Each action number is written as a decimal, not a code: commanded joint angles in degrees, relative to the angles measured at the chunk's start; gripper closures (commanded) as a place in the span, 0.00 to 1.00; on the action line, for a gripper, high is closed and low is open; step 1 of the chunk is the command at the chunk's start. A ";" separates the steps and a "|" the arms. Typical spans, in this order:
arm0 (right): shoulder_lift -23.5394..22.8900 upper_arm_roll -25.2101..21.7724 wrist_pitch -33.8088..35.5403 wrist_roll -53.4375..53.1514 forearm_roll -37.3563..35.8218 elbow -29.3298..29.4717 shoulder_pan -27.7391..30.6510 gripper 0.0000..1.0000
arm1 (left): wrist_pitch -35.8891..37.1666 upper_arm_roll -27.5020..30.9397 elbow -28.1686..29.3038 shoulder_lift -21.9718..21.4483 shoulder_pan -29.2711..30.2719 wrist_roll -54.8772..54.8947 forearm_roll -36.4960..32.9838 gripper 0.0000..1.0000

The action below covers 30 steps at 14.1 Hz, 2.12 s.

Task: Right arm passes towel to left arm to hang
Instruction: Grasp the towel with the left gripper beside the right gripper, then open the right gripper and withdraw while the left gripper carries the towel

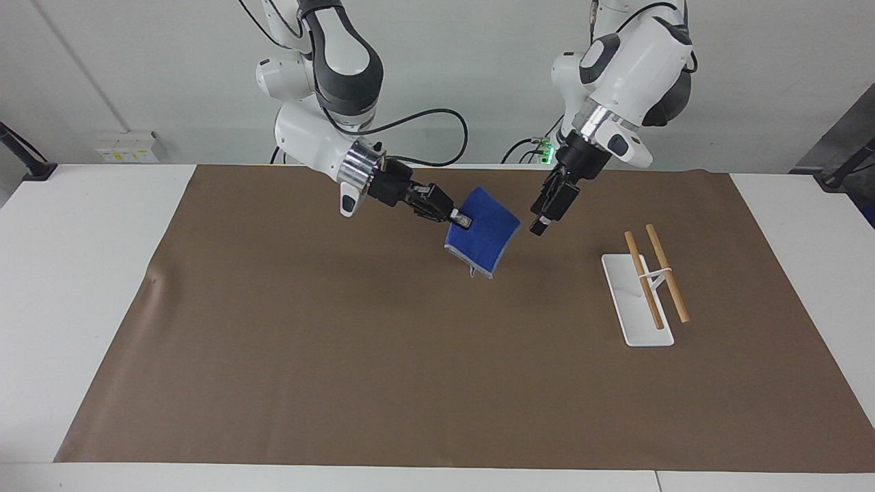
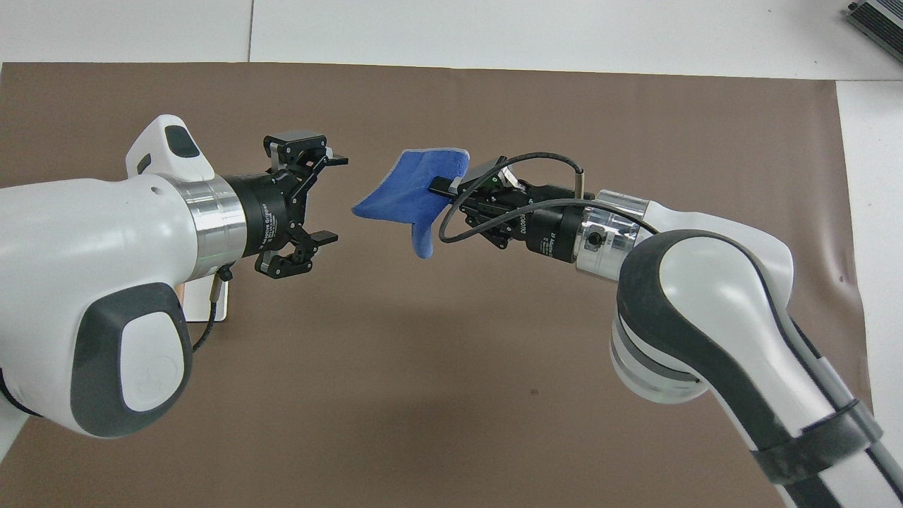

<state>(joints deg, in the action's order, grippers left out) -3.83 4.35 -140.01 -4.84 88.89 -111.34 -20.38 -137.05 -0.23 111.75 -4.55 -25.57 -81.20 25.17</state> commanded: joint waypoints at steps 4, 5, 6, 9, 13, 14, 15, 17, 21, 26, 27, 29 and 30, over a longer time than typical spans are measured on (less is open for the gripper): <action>1.45 0.31 -1.85 1.67 1.99 -1.60 0.34 1.00 | -8.23 0.84 2.59 -1.51 -4.40 -3.26 0.94 0.13; 1.45 0.31 -1.76 1.59 1.99 -1.60 0.34 1.00 | -8.49 0.84 2.68 -1.51 -4.57 -4.57 0.85 0.13; 1.45 0.31 -1.76 1.59 1.99 -1.60 0.34 1.00 | -8.67 0.84 2.68 -1.25 -5.44 -5.45 0.94 0.13; 1.37 0.31 -1.67 1.67 1.99 -1.51 0.34 1.00 | -11.03 0.84 3.12 0.06 -5.89 -7.04 0.94 0.13; 1.45 0.31 -1.58 1.67 2.08 -0.81 0.34 1.00 | -15.60 0.84 0.67 4.28 -6.42 -11.00 0.67 0.41; 1.45 0.31 -1.67 1.67 2.17 -0.72 0.34 1.00 | -15.61 0.84 0.40 4.46 -6.42 -10.39 0.50 0.52; 1.54 0.31 -1.67 1.59 2.17 -0.63 0.34 1.00 | -15.61 0.93 0.31 4.55 -6.42 -10.30 0.24 0.65; 1.89 0.31 -1.67 1.41 2.17 -0.63 0.34 1.00 | -15.52 0.93 -0.57 4.64 -6.24 -9.86 0.06 1.00; 1.81 0.31 -1.85 1.06 2.17 -0.54 0.34 1.00 | -14.12 1.02 -0.92 4.55 -5.72 -6.52 0.06 1.00; 2.15 0.22 -5.34 1.06 1.21 -0.63 0.34 0.00 | -11.92 1.46 -0.83 3.68 -5.37 -1.08 -0.81 1.00; 2.51 0.22 -6.32 0.97 1.03 -0.80 0.34 0.00 | -11.83 1.46 -0.92 3.67 -4.67 -0.63 -2.12 1.00; 2.34 0.05 -6.51 0.97 -2.72 -0.98 0.95 0.00 | -12.01 1.54 -0.92 3.67 -3.88 -0.63 -4.85 1.00; 2.16 0.04 -6.42 0.97 -7.89 -0.89 1.13 0.00 | -12.01 1.54 -0.92 3.76 -3.17 -0.63 -6.08 1.00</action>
<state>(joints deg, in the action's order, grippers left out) -2.49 4.16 -146.04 -4.63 85.81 -111.36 -20.07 -150.73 1.33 111.38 -0.51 -30.10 -82.74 21.16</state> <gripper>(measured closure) 0.264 0.978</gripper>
